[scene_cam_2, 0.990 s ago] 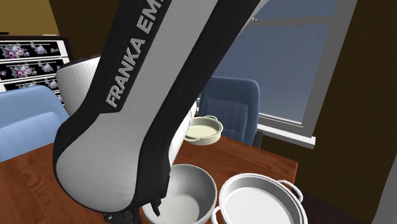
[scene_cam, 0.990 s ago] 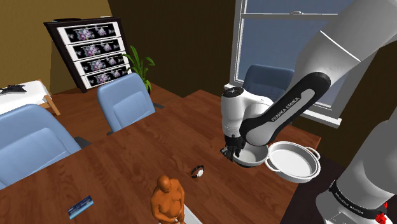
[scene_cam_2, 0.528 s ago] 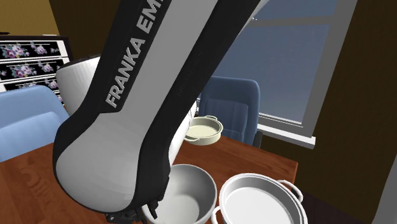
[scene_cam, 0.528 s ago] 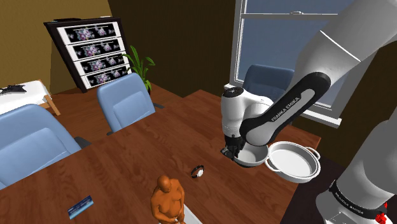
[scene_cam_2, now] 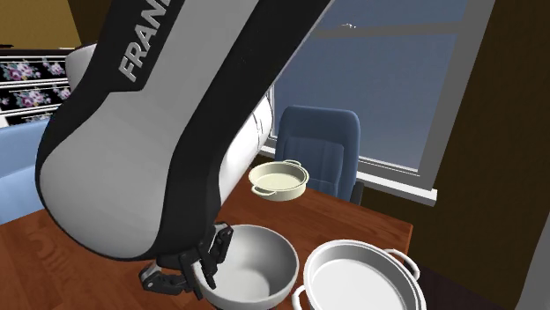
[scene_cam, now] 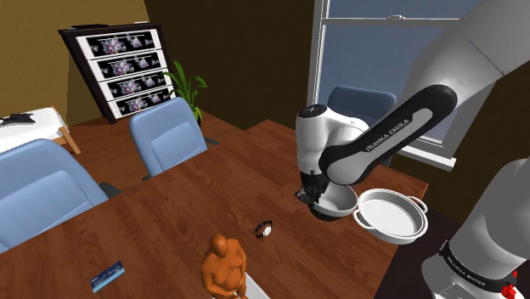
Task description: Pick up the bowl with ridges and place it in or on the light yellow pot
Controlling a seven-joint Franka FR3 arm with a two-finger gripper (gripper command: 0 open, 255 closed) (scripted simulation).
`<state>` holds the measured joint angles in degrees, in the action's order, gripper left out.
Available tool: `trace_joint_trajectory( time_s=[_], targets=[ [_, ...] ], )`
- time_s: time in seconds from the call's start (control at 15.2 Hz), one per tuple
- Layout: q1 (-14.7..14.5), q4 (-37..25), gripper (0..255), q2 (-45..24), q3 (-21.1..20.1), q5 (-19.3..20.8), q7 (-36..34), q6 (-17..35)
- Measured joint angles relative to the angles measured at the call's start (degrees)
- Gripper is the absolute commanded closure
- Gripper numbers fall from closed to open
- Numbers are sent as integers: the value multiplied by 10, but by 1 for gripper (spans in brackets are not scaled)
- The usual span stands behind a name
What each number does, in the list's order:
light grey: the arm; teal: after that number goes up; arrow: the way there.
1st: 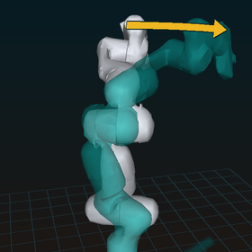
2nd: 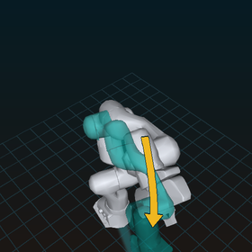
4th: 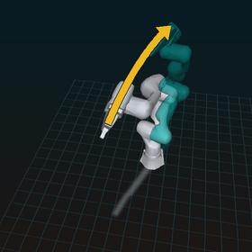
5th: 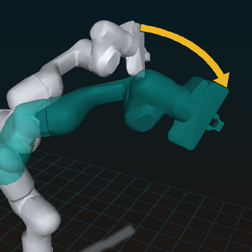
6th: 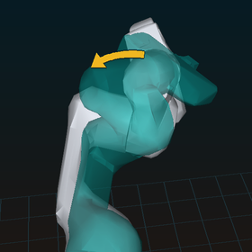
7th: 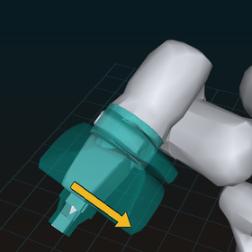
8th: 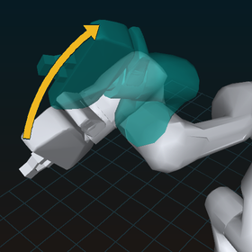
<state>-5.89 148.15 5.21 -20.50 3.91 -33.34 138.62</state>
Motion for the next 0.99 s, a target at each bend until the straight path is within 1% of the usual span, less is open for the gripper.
trace_joint_trajectory(
  time_s=[0.46,0.99],
  targets=[
    [-7,-14,255,51,4,-27,22,-61],
    [-11,-43,255,93,10,-44,38,-130]
  ],
)
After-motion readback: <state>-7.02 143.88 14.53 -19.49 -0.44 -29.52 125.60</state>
